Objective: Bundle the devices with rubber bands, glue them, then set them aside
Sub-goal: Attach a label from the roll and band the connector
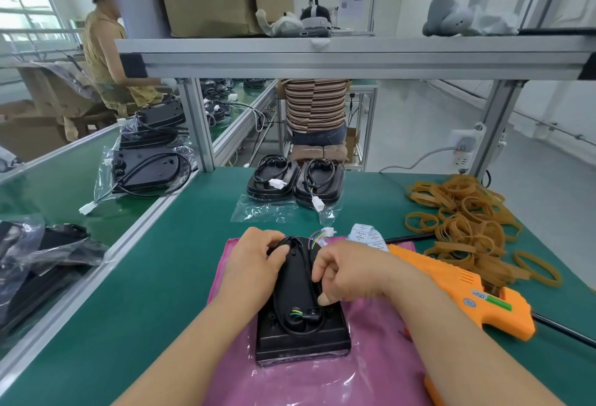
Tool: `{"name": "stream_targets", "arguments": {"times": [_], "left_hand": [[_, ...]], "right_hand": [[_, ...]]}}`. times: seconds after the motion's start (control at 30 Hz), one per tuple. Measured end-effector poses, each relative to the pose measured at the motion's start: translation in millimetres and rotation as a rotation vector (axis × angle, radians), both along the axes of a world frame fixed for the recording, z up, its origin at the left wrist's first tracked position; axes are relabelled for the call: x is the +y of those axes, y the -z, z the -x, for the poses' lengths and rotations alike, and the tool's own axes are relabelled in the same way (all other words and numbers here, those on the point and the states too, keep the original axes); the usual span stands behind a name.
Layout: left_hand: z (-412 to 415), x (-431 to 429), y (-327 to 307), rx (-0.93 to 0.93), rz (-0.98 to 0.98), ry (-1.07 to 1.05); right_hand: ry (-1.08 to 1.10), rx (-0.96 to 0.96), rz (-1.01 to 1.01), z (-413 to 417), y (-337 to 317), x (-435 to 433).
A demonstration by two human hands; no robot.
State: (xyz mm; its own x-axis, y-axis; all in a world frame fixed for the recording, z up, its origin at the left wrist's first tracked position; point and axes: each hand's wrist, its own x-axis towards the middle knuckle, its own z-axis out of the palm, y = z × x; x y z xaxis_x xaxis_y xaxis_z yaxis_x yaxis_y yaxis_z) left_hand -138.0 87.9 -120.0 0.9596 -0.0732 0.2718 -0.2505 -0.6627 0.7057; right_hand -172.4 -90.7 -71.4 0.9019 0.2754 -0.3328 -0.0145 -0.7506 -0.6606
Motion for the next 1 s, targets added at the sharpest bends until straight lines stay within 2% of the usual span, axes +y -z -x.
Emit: {"name": "stream_targets", "arguments": {"times": [0.1, 0.17, 0.37, 0.53, 0.73, 0.87, 1.0], "left_hand": [[-8.7, 1.0, -1.1, 0.028, 0.002, 0.005], [-13.5, -0.8, -2.0, 0.043, -0.045, -0.002], [-22.5, -20.3, -7.1, 0.067, -0.204, -0.141], [-24.9, -25.8, -7.1, -0.016, -0.182, -0.015], [-27.5, -24.3, -9.3, 0.059, -0.214, -0.001], [-26.1, -14.9, -20.2, 0.044, -0.152, -0.053], [-13.0, -19.7, -30.5, -0.054, -0.056, -0.047]], "right_hand": [[0.086, 0.086, -0.252, 3.3, 4.5, -6.9], [0.116, 0.084, -0.293, 4.0, 7.1, -5.2], [0.092, 0.046, -0.148, 0.9, 7.8, 7.4], [0.108, 0.065, -0.170, 0.9, 8.4, 5.5], [0.141, 0.069, -0.227, 2.5, 9.0, 0.2], [0.348, -0.069, -0.236, 4.0, 2.3, -33.6], [0.517, -0.069, -0.067, -0.3, 8.4, -61.8]]}}
